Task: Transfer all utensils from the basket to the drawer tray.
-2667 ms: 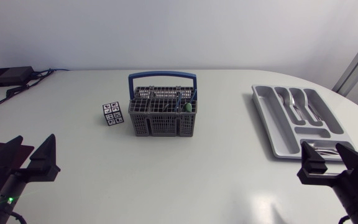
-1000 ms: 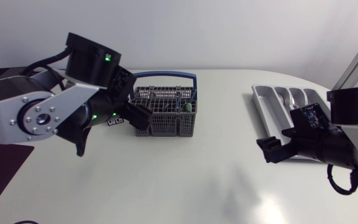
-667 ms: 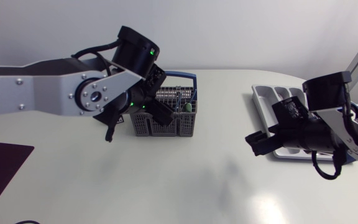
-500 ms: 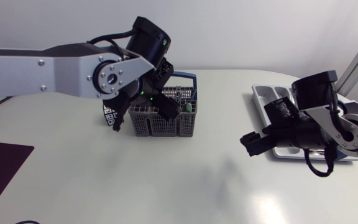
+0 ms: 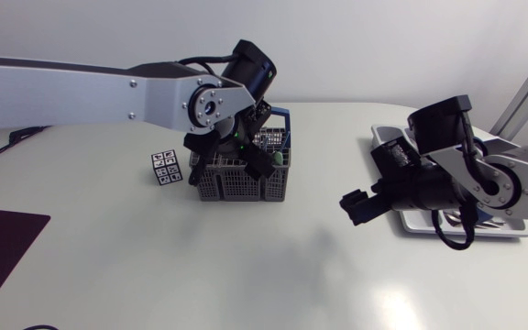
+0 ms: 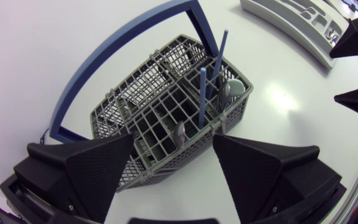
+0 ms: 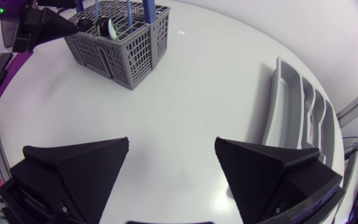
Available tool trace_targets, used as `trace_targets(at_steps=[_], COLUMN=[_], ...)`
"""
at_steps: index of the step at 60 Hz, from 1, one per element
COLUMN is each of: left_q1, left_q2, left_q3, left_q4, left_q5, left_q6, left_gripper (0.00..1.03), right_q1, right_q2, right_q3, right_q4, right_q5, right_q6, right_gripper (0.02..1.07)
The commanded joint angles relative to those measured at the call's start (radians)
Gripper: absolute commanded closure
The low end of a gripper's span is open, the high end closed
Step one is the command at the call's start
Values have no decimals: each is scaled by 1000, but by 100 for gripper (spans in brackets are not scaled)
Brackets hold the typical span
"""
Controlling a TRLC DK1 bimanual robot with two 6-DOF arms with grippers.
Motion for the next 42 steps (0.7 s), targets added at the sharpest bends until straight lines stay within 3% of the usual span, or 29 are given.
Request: trace_targets(at_steps=[1, 6, 20, 29, 42], left_q1=[8, 10, 16, 18, 18], left_q2=[37, 57, 96, 103, 100], left_q3=[47, 56, 57, 44, 8], left_q4=[-9, -9, -5, 18, 92], left_q5=[-2, -16, -71, -89, -115], left_q6=[-20, -19, -19, -14, 0], left_gripper=[20, 23, 43, 45, 66], right_q1=[7, 9, 12, 16, 30], right_q2=[27, 35, 45, 45, 48], right_q3=[18, 14, 9, 6, -5], right_q4=[-14, -8, -2, -2, 1], right_q5=[3, 3, 3, 2, 3], right_q6=[29, 29, 29, 30, 35], right_gripper=[7, 7, 7, 7, 7])
